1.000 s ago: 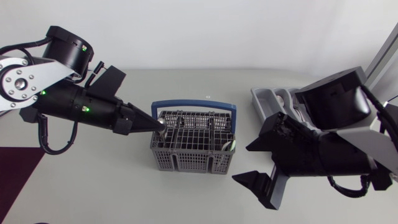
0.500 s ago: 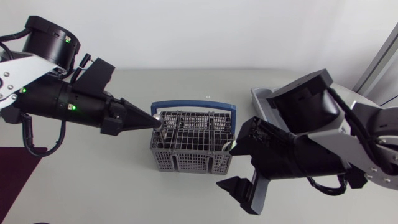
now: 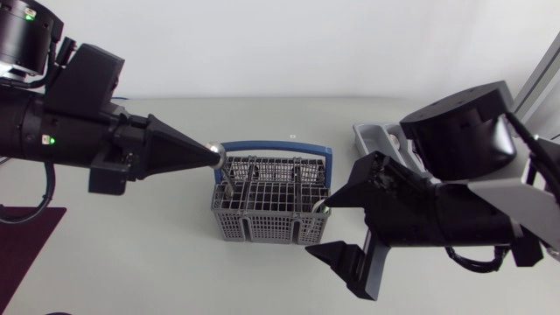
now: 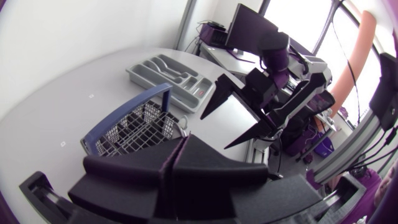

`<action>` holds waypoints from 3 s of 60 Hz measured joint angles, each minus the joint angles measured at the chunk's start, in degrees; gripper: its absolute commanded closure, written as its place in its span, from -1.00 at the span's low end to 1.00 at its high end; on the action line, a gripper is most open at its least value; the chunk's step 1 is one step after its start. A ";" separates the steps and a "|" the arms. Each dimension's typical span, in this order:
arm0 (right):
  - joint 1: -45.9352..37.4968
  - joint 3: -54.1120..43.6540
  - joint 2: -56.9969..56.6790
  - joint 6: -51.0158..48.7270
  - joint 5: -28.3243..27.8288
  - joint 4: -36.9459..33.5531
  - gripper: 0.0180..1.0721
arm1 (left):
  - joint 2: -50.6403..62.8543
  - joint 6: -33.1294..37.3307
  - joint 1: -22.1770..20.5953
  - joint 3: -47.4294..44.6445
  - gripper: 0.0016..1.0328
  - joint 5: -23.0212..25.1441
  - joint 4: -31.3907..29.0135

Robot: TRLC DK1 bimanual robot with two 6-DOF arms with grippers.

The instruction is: Unload the cutlery basket into the drawer organizer.

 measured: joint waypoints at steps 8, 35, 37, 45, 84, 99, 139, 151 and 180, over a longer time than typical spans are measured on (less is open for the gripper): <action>0.02 -0.11 -2.51 -1.75 -0.92 1.20 -0.93 | -0.22 2.32 -3.43 0.00 0.69 2.69 -1.64; 0.39 -2.23 -8.37 -11.37 -10.86 -1.09 -0.90 | 3.82 13.55 -16.22 0.17 0.68 4.63 -7.85; 0.39 -2.23 -8.37 -12.02 -11.74 -1.29 -0.90 | 4.90 14.75 -16.94 0.57 0.68 4.81 -8.98; 0.39 -2.23 -8.13 -14.25 -14.69 -1.33 -0.80 | 8.94 18.82 -17.64 3.32 0.68 6.67 -12.13; -1.05 0.28 -3.13 -18.62 -25.29 -1.62 0.21 | 21.59 28.89 -17.27 14.60 0.68 13.88 -22.16; -1.68 0.68 -2.29 -19.47 -26.32 -1.81 0.75 | 21.88 29.16 -17.07 14.86 0.69 15.08 -23.19; -3.02 2.40 -1.53 -20.50 -27.15 -5.77 0.89 | 23.30 30.16 -13.51 15.69 -0.90 16.46 -24.04; -2.86 2.23 -1.62 -20.48 -26.49 -7.28 0.89 | 22.62 29.88 -8.94 15.98 -0.90 17.18 -22.95; -28.46 -3.17 -8.39 -34.16 -22.01 -12.50 0.89 | 11.10 16.72 -0.24 7.06 -0.90 -10.08 -6.25</action>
